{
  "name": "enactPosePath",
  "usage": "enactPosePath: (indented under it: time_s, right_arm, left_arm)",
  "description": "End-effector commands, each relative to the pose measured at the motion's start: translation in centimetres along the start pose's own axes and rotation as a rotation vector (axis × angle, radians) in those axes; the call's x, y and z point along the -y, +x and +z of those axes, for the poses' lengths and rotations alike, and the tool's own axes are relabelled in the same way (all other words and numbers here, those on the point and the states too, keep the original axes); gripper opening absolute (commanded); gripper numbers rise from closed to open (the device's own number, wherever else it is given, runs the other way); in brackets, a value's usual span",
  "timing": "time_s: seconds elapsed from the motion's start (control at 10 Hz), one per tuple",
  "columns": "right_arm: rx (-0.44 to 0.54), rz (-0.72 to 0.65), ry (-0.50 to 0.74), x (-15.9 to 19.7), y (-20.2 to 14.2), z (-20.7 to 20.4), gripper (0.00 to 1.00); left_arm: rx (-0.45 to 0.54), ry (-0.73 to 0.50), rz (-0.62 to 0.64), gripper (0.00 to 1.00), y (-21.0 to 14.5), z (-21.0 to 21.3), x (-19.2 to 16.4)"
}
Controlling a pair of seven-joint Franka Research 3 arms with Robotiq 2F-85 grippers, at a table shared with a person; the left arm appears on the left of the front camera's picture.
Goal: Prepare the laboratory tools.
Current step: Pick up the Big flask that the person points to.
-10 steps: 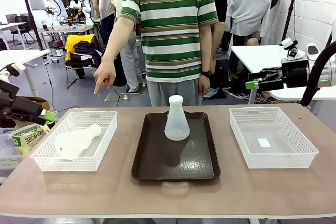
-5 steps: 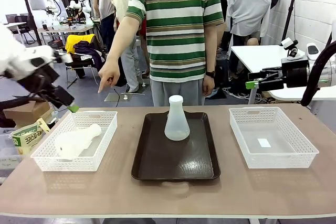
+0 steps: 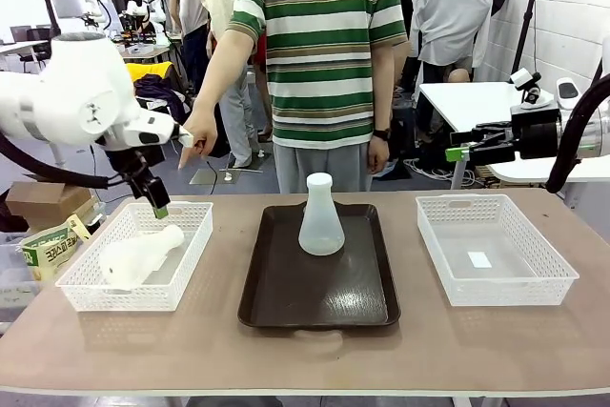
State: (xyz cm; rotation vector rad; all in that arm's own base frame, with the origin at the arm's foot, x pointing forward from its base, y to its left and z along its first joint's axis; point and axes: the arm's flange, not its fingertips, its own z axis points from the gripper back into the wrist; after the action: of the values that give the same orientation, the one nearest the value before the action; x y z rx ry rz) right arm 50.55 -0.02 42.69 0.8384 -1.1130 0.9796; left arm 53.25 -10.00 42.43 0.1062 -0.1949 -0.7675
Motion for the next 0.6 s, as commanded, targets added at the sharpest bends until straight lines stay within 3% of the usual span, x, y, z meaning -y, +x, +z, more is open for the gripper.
enactPosePath:
  time_s: [0.0, 0.5]
  right_arm:
    - [-0.018, -0.013, -0.004, 0.0, 0.1, -0.1, 1.00]
    - [-0.018, -0.013, -0.004, 0.0, 0.1, -0.1, 1.00]
  left_arm:
    - [0.002, -0.013, 0.006, 1.00, 1.0, -2.3, 0.0]
    - [-0.022, -0.002, 0.015, 1.00, 2.7, -7.1, -0.3]
